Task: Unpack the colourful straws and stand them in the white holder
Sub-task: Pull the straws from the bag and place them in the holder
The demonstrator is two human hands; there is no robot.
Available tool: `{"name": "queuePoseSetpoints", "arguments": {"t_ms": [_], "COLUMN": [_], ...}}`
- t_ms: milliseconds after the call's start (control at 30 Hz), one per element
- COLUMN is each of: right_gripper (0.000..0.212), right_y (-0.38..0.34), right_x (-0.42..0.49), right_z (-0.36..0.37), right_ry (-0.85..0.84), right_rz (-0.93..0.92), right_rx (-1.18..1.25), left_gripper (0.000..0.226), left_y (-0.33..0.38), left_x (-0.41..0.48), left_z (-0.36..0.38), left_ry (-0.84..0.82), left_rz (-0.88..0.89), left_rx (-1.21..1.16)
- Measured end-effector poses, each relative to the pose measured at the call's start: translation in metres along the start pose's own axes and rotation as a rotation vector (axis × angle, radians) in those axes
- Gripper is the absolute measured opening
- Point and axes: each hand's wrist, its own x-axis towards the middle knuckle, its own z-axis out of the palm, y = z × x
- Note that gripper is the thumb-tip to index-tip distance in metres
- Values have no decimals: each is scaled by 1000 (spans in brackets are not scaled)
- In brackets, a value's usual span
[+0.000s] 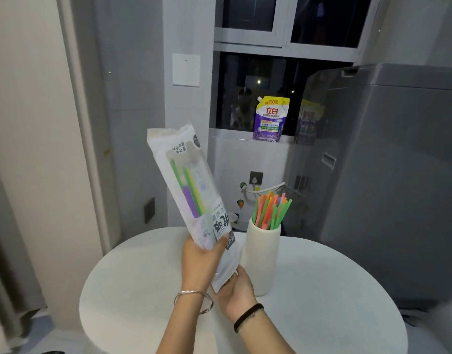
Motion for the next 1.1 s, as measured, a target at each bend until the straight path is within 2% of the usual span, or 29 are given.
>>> {"name": "queuePoseSetpoints", "arguments": {"t_ms": [233, 367, 500, 700, 900, 1033, 1100], "right_gripper": [22, 20, 15, 18, 13, 11, 11], "right_y": [8, 6, -2, -26, -56, -55, -47], "right_x": [5, 7, 4, -7, -17, -20, -20], "right_z": [-9, -13, -11, -2, 6, 13, 15], "right_ry": [93, 174, 162, 160, 146, 28, 4], "right_rz": [32, -34, -147, -456, -623, -614, -591], "right_rx": [-21, -158, -341, -520, -375, -302, -389], "left_gripper": [22, 26, 16, 31, 43, 46, 47], "left_y": [9, 10, 6, -1, -4, -4, -6], "left_x": [0, 2, 7, 11, 11, 7, 3], "left_z": [-6, -9, -14, -26, -32, -18, -6], "left_ry": [-43, 11, 109, 245, 230, 199, 171], "left_rz": [64, 51, -90, -294, -397, -457, -479], "left_rx": [-4, -65, -259, -558, -765, -791, -788]}}
